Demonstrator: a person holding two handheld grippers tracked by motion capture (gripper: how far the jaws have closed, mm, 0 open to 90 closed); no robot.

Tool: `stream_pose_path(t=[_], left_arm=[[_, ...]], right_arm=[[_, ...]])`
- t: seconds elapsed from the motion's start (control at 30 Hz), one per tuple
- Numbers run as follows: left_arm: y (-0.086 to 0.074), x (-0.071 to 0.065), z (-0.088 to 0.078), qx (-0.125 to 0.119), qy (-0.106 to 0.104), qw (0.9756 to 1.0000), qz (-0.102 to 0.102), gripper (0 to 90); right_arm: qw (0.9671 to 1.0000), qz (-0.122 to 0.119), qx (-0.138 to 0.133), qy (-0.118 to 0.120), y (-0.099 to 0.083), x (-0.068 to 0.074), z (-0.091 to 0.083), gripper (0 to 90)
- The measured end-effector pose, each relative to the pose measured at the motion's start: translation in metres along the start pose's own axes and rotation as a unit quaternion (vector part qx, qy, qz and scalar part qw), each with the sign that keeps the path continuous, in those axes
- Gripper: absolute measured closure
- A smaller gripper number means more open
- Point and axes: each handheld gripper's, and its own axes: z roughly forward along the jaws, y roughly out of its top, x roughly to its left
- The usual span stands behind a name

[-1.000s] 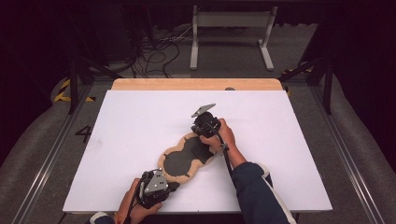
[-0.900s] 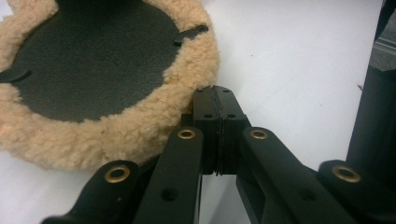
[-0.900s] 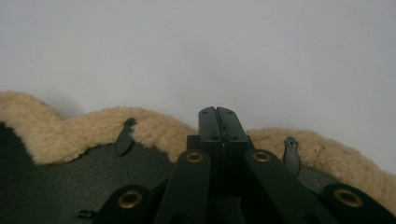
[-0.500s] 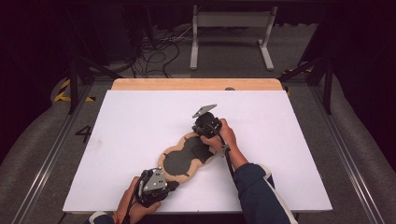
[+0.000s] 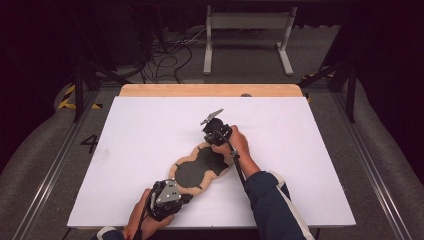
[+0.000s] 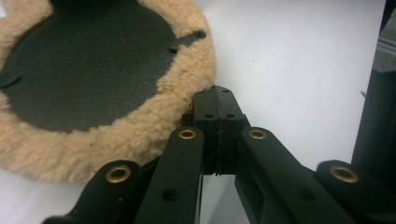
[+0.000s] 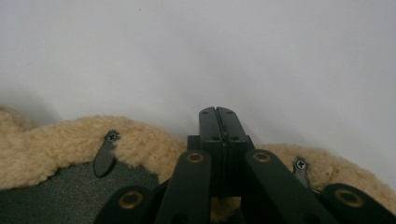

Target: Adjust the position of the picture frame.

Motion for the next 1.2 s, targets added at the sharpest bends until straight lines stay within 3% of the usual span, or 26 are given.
stream_pose_path(t=[0.17, 0.27, 0.4, 0.63, 0.8, 0.83, 0.9, 0.93, 0.97, 1.03, 1.1, 1.17, 1.2], left_arm=[[-0.001, 0.004, -0.005, -0.004, 0.009, 1.0, 0.0, 89.8], [-0.001, 0.007, -0.007, -0.006, 0.014, 0.9999, -0.005, 89.8], [-0.001, 0.012, -0.008, -0.003, 0.02, 0.9998, -0.007, 89.8], [0.0, 0.026, -0.007, -0.001, 0.027, 0.9995, -0.016, 89.7], [0.002, 0.031, -0.006, -0.002, 0.033, 0.9993, -0.018, 89.5], [0.002, 0.032, -0.006, -0.002, 0.031, 0.9994, -0.018, 88.4], [0.002, 0.033, -0.006, -0.001, 0.028, 0.9995, -0.014, 87.1], [0.002, 0.033, -0.007, 0.0, 0.032, 0.9994, -0.013, 86.1], [0.002, 0.033, -0.007, 0.0, 0.032, 0.9994, -0.013, 85.1], [0.003, 0.035, -0.01, 0.003, 0.042, 0.9991, -0.011, 84.3], [0.001, 0.04, -0.016, 0.004, 0.053, 0.9984, -0.017, 80.9], [-0.004, 0.049, -0.021, 0.005, 0.06, 0.9977, -0.031, 79.1], [-0.006, 0.051, -0.023, 0.006, 0.06, 0.9977, -0.032, 79.0]], right_arm=[[0.9993, 0.027, 0.019, 0.016, -0.008, -0.008, -0.007, 90.0], [0.9991, 0.03, 0.028, 0.011, -0.014, -0.011, -0.012, 90.0], [0.9992, 0.029, 0.026, 0.005, -0.025, -0.013, -0.02, 90.0], [0.9983, 0.054, 0.013, 0.016, -0.051, -0.023, -0.034, 90.0], [0.9984, 0.054, 0.007, 0.014, -0.061, -0.025, -0.04, 90.0], [0.999, 0.042, -0.013, -0.007, -0.068, -0.023, -0.048, 90.0], [0.9987, 0.042, -0.024, -0.015, -0.071, -0.022, -0.053, 90.0], [0.9963, 0.047, -0.069, -0.023, -0.083, -0.022, -0.073, 90.0], [0.9963, 0.047, -0.069, -0.023, -0.083, -0.022, -0.073, 90.0], [0.9943, 0.05, -0.09, -0.028, -0.096, -0.025, -0.09, 90.0], [0.9936, 0.042, -0.094, -0.047, -0.109, -0.027, -0.103, 90.0], [0.9901, 0.059, -0.122, -0.038, -0.125, -0.029, -0.119, 89.5], [0.99, 0.055, -0.122, -0.044, -0.132, -0.027, -0.123, 89.1]])
